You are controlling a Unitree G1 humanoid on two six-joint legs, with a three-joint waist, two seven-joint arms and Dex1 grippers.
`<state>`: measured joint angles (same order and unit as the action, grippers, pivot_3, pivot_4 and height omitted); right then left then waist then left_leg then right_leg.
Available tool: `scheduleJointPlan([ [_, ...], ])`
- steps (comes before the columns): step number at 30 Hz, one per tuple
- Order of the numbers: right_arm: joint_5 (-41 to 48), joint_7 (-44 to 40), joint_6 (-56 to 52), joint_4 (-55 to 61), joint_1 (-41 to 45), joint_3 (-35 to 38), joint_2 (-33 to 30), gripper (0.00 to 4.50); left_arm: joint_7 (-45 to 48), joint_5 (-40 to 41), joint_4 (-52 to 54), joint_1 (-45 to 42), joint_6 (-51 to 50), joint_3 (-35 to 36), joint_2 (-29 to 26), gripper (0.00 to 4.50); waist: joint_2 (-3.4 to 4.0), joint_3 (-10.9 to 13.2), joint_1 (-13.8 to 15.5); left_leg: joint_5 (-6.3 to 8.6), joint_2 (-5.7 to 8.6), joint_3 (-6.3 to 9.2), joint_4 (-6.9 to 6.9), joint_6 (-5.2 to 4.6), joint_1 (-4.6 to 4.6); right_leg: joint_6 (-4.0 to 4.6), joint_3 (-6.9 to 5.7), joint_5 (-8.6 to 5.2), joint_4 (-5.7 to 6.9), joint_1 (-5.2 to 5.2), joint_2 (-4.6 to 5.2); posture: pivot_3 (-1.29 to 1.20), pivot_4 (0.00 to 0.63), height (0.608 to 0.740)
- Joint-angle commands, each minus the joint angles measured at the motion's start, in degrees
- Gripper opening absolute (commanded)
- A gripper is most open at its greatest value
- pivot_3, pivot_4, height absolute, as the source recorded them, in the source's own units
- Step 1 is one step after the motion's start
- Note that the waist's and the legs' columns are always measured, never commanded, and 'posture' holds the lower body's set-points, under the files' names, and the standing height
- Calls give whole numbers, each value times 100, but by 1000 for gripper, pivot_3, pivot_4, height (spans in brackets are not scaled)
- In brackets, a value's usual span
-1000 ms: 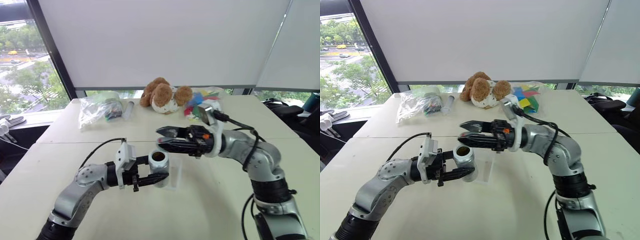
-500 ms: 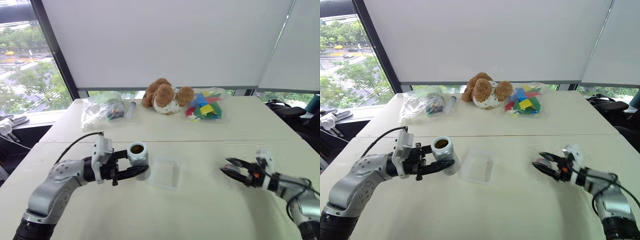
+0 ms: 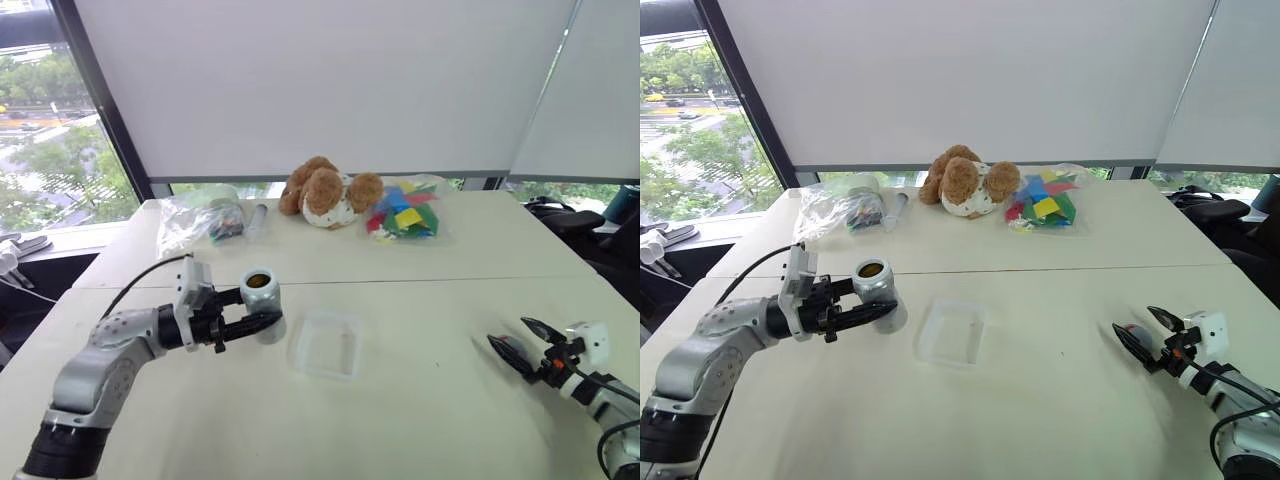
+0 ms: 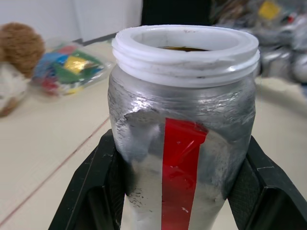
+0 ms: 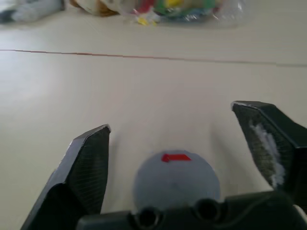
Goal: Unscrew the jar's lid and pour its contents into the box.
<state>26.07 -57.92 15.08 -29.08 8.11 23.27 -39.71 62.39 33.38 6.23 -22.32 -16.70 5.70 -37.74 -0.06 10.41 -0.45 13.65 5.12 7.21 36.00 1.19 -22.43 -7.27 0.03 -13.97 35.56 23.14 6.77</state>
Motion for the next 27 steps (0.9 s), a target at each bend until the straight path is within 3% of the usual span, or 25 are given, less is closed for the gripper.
scheduleJointPlan([
  [1,568,-253,-448,1748,-526,72,-76,4456,108,-359,-109,-167,647,-6,19,2097,0,0,-16,0,-1,1,0,0,0,0,0,0,-1,0,0,0,150,740],
  [6,650,-577,-567,3589,-1275,-352,-57,4456,-382,-1359,-625,-356,1824,-154,226,2097,2,-1,-10,1,-6,0,-3,0,2,-1,1,0,1,4,-2,0,150,740],
  [11,358,-639,-578,4144,-1209,-988,49,4456,-930,-2464,-1325,-613,3348,-592,676,2097,-3,0,40,0,-1,-1,10,0,1,0,1,0,-8,-7,3,0,150,740],
  [16,373,-582,-693,4170,-1005,-1161,58,4456,-1563,-3584,-2040,-977,4756,-975,810,2097,-6,1,125,0,1,-3,10,0,-2,-2,1,1,-9,-4,3,0,150,740],
  [22,334,-470,-780,4101,-979,-1176,76,4456,-2902,-5521,-2437,-1434,5936,-1451,568,2097,-7,1,128,0,3,-1,8,0,-3,-11,-1,6,-9,-3,3,0,150,740],
  [27,311,-379,-857,4071,-965,-1176,85,4456,-5183,-7890,-2607,-1876,6609,-1888,286,2097,-8,2,121,0,3,-1,5,0,-1,-15,-2,8,-7,-3,1,0,150,740],
])
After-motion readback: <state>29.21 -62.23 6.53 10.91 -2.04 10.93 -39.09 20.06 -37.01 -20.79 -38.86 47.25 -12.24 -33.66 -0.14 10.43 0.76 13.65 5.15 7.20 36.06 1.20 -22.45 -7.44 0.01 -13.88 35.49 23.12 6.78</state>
